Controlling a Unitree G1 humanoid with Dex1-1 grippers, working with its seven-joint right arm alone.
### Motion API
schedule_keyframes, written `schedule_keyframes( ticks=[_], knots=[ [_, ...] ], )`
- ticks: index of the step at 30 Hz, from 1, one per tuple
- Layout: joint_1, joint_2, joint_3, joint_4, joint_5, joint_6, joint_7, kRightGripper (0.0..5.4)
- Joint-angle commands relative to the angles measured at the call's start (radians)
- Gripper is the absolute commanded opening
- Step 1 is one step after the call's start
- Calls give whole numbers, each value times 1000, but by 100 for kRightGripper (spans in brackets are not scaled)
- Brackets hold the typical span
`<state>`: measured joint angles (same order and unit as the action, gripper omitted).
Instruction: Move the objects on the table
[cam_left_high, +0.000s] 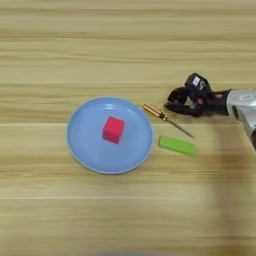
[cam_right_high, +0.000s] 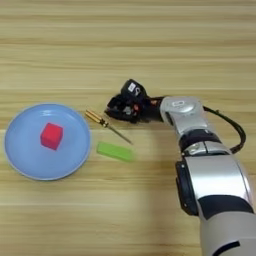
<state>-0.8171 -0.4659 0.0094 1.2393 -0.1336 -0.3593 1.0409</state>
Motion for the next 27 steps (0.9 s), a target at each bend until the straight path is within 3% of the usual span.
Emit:
schedule_keyframes(
  ticks=[1,12,19,27],
  knots=[
    [-78,-15,-20,-135,60,-29,36,256],
    [60,9,6,-488,155,43,163,256],
    [165,13,42,-720,191,124,203,256],
    [248,6,83,-872,202,187,221,255]
  ],
)
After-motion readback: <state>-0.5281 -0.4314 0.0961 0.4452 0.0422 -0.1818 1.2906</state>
